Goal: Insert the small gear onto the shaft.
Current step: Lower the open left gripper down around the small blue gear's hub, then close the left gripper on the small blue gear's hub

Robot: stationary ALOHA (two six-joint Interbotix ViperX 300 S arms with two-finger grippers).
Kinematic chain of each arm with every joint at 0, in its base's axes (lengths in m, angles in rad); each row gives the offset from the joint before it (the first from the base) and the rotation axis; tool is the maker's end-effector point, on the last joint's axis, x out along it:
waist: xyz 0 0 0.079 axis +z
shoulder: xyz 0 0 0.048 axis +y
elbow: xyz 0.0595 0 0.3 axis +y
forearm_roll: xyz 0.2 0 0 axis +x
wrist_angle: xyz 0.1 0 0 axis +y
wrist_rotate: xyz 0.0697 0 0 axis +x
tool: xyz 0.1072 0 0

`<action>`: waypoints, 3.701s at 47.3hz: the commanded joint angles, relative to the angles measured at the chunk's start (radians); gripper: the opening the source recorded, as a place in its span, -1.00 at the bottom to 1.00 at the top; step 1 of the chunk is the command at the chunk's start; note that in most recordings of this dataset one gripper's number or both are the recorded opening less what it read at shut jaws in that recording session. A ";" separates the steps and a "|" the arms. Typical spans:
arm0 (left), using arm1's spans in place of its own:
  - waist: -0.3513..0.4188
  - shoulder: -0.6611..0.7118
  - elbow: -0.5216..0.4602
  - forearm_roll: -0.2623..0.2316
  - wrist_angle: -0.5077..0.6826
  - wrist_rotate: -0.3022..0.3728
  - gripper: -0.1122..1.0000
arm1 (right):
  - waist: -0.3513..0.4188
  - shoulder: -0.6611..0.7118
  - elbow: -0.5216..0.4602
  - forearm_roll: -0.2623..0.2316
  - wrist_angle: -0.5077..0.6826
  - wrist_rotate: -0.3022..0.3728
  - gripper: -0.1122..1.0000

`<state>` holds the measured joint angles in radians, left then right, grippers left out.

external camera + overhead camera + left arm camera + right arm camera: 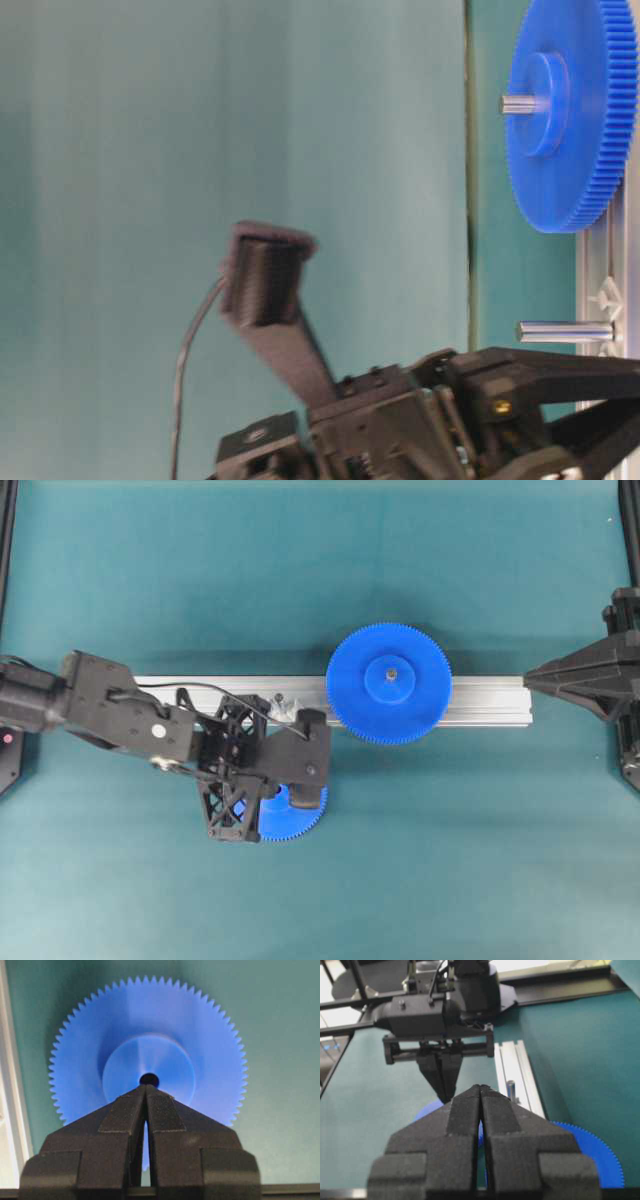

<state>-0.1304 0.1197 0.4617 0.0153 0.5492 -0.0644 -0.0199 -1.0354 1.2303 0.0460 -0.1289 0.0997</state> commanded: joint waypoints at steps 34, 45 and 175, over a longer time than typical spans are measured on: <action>-0.014 -0.002 -0.038 0.003 0.006 0.002 -0.79 | -0.008 0.005 -0.012 0.002 0.029 0.011 -0.72; -0.018 0.006 -0.043 0.003 0.006 0.002 -0.79 | -0.008 0.005 -0.012 0.002 0.055 0.035 -0.72; -0.012 0.091 -0.092 0.003 0.060 0.026 0.88 | -0.008 0.005 -0.002 0.002 0.080 0.064 -0.72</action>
<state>-0.1442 0.2286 0.3789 0.0169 0.6197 -0.0399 -0.0261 -1.0354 1.2410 0.0460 -0.0414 0.1549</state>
